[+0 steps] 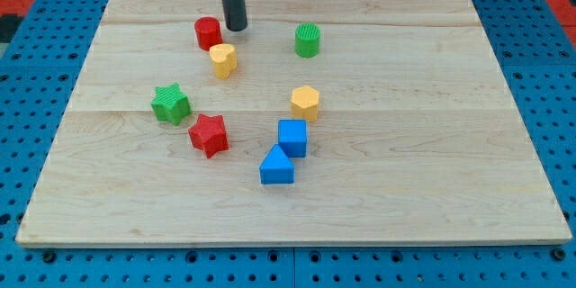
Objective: Move the red circle towards the top left
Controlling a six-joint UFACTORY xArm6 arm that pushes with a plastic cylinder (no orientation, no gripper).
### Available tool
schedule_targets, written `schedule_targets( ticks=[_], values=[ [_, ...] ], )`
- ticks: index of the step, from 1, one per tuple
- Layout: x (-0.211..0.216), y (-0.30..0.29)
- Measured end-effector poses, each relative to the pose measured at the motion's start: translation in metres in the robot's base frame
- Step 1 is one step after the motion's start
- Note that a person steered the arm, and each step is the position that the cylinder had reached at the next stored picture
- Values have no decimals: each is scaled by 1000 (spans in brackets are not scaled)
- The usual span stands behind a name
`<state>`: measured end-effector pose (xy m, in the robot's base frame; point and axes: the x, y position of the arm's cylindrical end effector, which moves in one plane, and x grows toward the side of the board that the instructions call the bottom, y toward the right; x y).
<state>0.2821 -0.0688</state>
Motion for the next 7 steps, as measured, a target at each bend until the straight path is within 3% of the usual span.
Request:
schedule_targets(
  ticks=[2, 5, 7],
  values=[
    [19, 12],
    [8, -110],
    [80, -127]
  ],
)
